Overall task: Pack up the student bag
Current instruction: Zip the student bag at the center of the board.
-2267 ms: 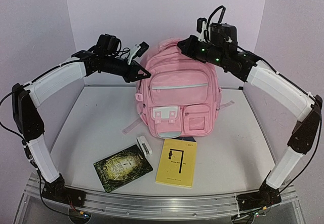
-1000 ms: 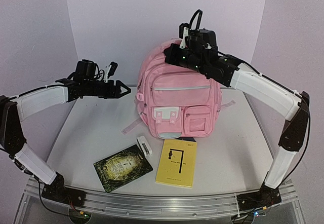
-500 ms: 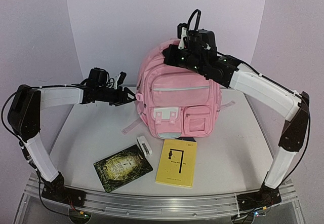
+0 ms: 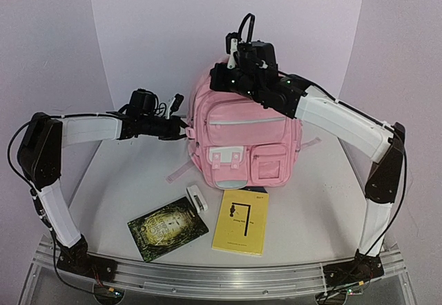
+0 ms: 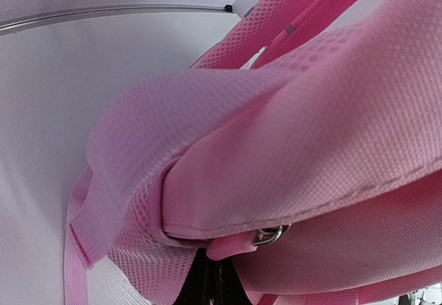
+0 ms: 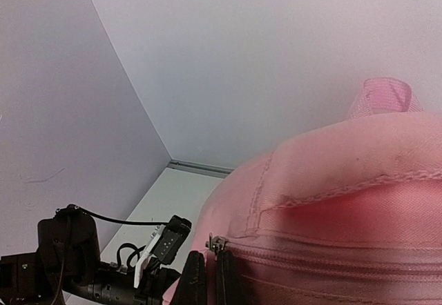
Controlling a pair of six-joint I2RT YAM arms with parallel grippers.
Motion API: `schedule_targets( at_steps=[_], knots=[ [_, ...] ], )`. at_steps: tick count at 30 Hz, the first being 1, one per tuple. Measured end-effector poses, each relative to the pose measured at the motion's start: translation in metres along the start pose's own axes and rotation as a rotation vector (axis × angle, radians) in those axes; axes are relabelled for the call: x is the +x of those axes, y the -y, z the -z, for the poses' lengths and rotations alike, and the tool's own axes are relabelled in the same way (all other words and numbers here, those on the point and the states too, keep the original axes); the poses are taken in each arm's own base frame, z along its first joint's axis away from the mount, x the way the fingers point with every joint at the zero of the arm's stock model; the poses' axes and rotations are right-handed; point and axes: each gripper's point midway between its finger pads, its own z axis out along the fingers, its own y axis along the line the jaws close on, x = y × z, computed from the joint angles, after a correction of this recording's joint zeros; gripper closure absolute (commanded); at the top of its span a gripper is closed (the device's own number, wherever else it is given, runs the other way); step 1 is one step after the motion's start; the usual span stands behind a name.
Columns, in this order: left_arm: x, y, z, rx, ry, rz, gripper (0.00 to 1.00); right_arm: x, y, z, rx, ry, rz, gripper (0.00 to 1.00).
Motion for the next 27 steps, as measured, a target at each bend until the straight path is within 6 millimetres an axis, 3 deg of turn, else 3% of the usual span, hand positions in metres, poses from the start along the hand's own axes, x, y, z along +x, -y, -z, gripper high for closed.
schedule_targets(
  at_steps=[16,27],
  knots=[
    [-0.005,-0.005,0.001,-0.075,0.008,-0.049,1.00,0.021,-0.021,-0.024,-0.002,-0.034,0.069,1.00],
    [-0.008,-0.006,0.004,-0.102,0.020,-0.046,1.00,0.035,-0.026,-0.027,0.073,-0.042,0.139,1.00]
  ],
)
